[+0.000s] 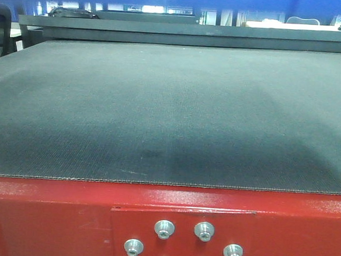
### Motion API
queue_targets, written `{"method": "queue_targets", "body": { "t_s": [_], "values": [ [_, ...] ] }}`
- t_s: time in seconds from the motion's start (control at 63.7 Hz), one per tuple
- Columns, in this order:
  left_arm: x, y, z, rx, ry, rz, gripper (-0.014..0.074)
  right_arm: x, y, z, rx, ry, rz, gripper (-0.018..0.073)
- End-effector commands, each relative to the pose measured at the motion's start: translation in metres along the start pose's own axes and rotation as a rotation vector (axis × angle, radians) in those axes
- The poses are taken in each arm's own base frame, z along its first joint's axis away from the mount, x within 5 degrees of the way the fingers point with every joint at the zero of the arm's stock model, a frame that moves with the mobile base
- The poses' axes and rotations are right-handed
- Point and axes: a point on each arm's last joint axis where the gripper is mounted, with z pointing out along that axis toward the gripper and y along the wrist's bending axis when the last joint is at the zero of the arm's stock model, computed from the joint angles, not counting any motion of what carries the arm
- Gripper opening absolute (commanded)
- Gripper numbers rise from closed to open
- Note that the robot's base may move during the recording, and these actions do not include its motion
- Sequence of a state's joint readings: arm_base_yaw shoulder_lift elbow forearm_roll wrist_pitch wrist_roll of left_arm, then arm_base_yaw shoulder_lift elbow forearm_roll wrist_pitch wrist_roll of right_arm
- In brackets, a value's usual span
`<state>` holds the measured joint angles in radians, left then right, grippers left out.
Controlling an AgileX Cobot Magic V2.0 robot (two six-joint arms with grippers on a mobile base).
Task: Move blue bin to conveyor side
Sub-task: 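Lower the blue bin with both grippers onto the dark conveyor belt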
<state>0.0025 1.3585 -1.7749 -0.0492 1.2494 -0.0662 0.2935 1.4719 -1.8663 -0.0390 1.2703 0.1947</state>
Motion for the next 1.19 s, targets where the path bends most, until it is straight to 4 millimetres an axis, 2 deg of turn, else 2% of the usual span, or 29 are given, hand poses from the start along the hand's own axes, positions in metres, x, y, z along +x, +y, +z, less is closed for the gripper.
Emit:
{"method": "queue_targets", "body": {
  "t_s": [0.0, 0.141, 0.282, 0.643, 0.894, 1.177],
  "values": [
    [-0.013, -0.001, 0.005, 0.021, -0.097, -0.006, -0.0016, -0.01, -0.001, 0.004, 0.014, -0.077, -0.021, -0.0078],
    [-0.012, 0.0, 0.03, 0.02, -0.093, -0.012, -0.0016, -0.012, 0.0, 0.027, 0.022, -0.027, -0.024, -0.0078],
    [-0.002, 0.003, 0.058, 0.016, -0.104, -0.019, -0.0016, -0.01, 0.001, 0.047, 0.02, -0.032, -0.028, -0.0078],
    [0.031, 0.009, 0.112, 0.006, -0.125, -0.032, -0.0016, 0.016, -0.002, 0.102, 0.014, -0.056, -0.049, -0.0078],
    [0.049, 0.013, 0.135, -0.006, -0.169, -0.027, -0.0016, 0.038, -0.005, 0.132, 0.013, -0.065, -0.067, -0.0078],
    [0.055, 0.015, 0.151, -0.011, -0.128, -0.028, -0.0016, 0.045, -0.005, 0.142, 0.012, -0.056, -0.07, -0.0078]
  ]
}}
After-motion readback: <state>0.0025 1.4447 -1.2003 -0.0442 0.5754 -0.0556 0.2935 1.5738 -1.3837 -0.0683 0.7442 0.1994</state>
